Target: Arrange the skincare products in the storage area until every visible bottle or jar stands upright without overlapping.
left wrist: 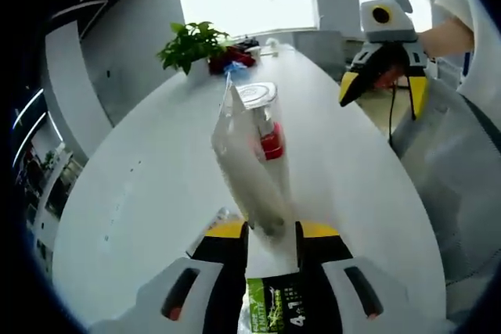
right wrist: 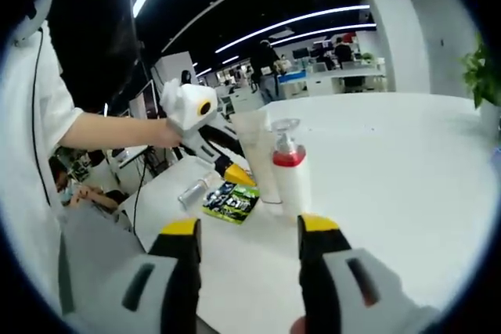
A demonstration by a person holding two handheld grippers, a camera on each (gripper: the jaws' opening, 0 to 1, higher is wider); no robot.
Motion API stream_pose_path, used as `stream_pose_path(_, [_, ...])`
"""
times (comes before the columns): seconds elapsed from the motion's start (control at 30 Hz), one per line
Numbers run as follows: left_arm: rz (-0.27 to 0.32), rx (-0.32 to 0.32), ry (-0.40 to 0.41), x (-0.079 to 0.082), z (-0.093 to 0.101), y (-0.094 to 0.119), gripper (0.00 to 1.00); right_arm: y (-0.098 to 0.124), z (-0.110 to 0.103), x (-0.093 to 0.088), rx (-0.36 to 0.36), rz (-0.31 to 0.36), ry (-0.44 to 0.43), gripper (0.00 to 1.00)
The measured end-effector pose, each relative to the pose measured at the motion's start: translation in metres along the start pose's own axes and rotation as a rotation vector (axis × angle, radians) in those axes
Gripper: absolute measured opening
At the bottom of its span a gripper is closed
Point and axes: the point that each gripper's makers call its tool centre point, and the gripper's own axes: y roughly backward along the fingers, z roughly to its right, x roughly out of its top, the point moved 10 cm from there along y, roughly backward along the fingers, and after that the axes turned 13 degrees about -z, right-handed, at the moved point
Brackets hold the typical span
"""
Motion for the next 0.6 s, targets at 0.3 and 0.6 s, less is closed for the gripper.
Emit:
stream_pose_path(0.3, [0.021, -0.015, 0.018, 0.0050, -0.0039, -0.0049, 0.20, 0.0008, -0.0020, 0.0004, -0.004, -0.001, 0.004, 0.51])
stream_pose_path(0.6, [0.025, -0.048, 0.019, 0.0049, -0.0074, -0.0054, 0.17, 0.0052, -0.0010, -0.0042, -0.022, -0.003, -0.009, 0.51])
